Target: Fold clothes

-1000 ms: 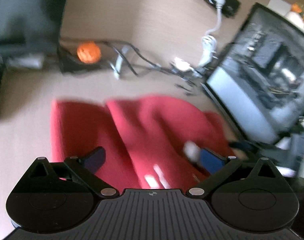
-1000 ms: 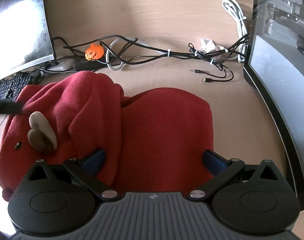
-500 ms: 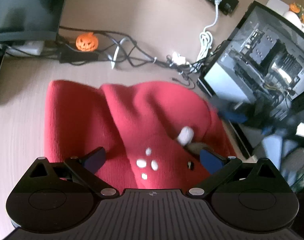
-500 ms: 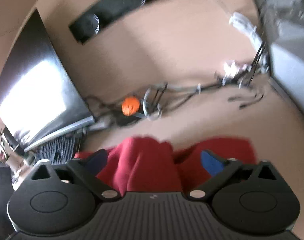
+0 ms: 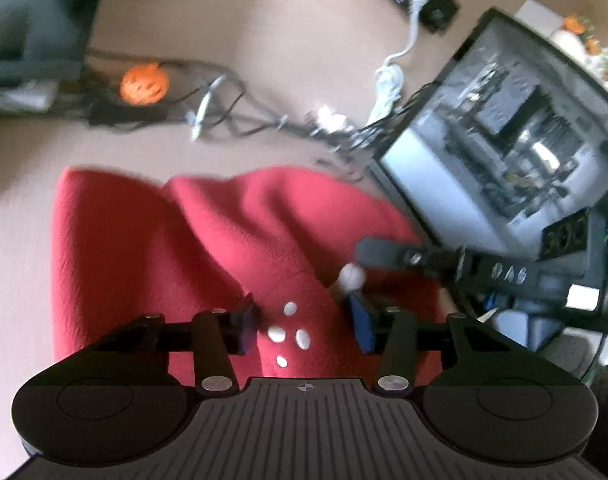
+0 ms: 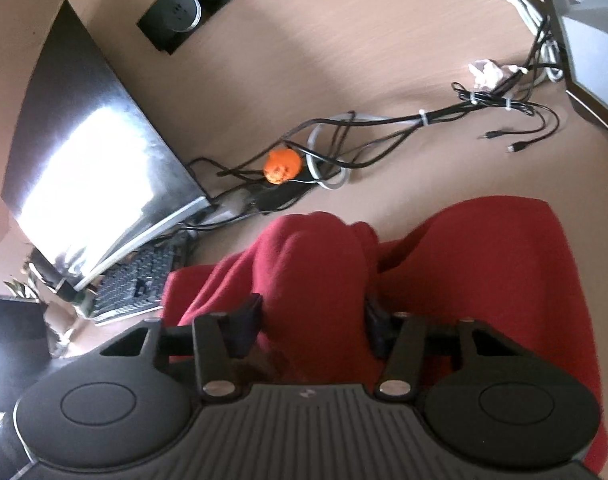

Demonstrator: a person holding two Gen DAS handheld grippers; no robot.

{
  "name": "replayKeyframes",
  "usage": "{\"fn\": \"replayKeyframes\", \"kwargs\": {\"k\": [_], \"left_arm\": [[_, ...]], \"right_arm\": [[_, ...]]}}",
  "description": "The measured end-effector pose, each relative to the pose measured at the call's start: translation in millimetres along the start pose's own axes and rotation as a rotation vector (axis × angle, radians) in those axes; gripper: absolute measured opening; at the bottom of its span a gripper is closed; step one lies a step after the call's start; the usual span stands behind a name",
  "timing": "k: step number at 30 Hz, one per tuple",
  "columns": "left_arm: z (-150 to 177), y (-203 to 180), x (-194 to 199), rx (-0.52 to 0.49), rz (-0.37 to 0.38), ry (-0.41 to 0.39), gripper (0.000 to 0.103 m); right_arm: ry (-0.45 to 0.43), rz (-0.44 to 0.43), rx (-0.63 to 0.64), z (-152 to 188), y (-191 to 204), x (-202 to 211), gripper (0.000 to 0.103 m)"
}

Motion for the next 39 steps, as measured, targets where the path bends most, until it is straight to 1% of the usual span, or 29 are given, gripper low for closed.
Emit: {"fn": "replayKeyframes", "kwargs": {"k": [1,3,4,6,8,10,12,13,14,15,19,21,22,23,25,27,29,30,31,32,33,35,36,37,38,39], "left_arm": [[-3.6,-6.2,4.3,-0.024,0.019,-0.011,0.048],[-8.3,-23.0,16.0,-0.115,0.049,-0.025,0.048],[-9.9,-30.6,21.4,-0.158,0.062,-0.030,0.049],[-5.0,-36.3,25.9,-0.220,0.058,-0.007,0.049],[7.1,-30.4,23.8,-0.227,0.042,0.039,0.049],[21.2,-17.8,19.1,-0.193,0.012,0.082,0.048],[35.3,-5.2,14.3,-0.159,-0.017,0.125,0.048],[42.4,1.1,12.0,-0.143,-0.031,0.146,0.049],[48.8,7.0,10.6,-0.127,-0.043,0.164,0.053],[51.6,10.7,14.1,-0.121,-0.039,0.163,0.053],[51.2,11.7,24.2,-0.118,-0.036,0.154,0.054],[50.7,11.8,29.7,-0.116,-0.033,0.148,0.057],[48.3,9.2,35.5,-0.115,-0.021,0.136,0.061],[44.4,5.7,39.4,-0.118,-0.013,0.120,0.065],[35.1,-2.2,47.2,-0.132,-0.009,0.082,0.072],[25.0,-10.7,54.2,-0.154,-0.015,0.042,0.075],[18.1,-17.0,54.1,-0.189,-0.039,0.023,0.082],[15.3,-19.7,52.9,-0.205,-0.054,0.017,0.083],[15.5,-20.0,45.5,-0.216,-0.082,0.035,0.083],[16.5,-19.7,37.9,-0.224,-0.110,0.056,0.083],[22.0,-16.0,29.0,-0.220,-0.135,0.094,0.083],[33.3,-8.9,11.9,-0.215,-0.184,0.168,0.083],[40.5,-7.0,7.0,-0.232,-0.205,0.185,0.083],[47.0,-5.8,2.9,-0.249,-0.223,0.200,0.085],[49.8,-8.6,3.1,-0.277,-0.224,0.202,0.087],[52.0,-11.1,3.6,-0.299,-0.224,0.203,0.088]], "right_arm": [[-0.005,-0.012,0.005,0.2,3.7,3.8,0.052],[-0.017,-0.046,0.041,1.4,14.2,17.2,0.052],[-0.021,-0.048,0.065,2.9,19.0,23.3,0.052],[-0.015,-0.027,0.097,8.5,21.7,29.6,0.052],[0.000,0.013,0.112,17.2,17.7,30.8,0.052],[0.018,0.071,0.121,27.7,10.1,28.6,0.052],[0.041,0.151,0.139,36.0,3.5,24.8,0.052],[0.053,0.176,0.149,39.6,0.8,23.8,0.052],[0.053,0.181,0.159,41.9,-0.2,24.8,0.053],[0.048,0.191,0.181,41.4,1.8,27.1,0.054],[0.020,0.241,0.275,34.0,13.1,36.1,0.062],[-0.013,0.258,0.304,26.7,19.0,43.3,0.065],[-0.037,0.271,0.322,23.1,24.2,45.6,0.071],[-0.061,0.285,0.342,19.5,29.6,47.6,0.079],[-0.115,0.305,0.380,12.8,39.8,53.9,0.086],[-0.150,0.303,0.390,6.3,44.3,58.3,0.087],[-0.178,0.299,0.385,-0.2,44.5,61.1,0.094],[-0.187,0.308,0.375,-2.5,42.7,58.0,0.096],[-0.196,0.317,0.364,-4.6,40.8,54.5,0.099],[-0.186,0.333,0.353,-5.4,38.2,47.3,0.099],[-0.174,0.349,0.341,-5.9,35.4,39.6,0.099],[-0.121,0.359,0.345,0.3,28.8,21.7,0.100],[-0.093,0.364,0.348,3.6,25.4,12.7,0.101],[-0.070,0.386,0.372,9.9,22.0,2.8,0.103],[-0.061,0.401,0.387,15.5,17.6,-3.3,0.103],[-0.054,0.391,0.373,16.4,12.3,-3.1,0.103]]}}
Point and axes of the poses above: each gripper's, at about its wrist camera, not at the fingertips, and x roughly against the way its jaws point, y to its left, z to its underside, the point moved 1 cm from there along -x, roughly the way its jaws point, and after that the axes turned 10 degrees about z, right-handed, at the moved point
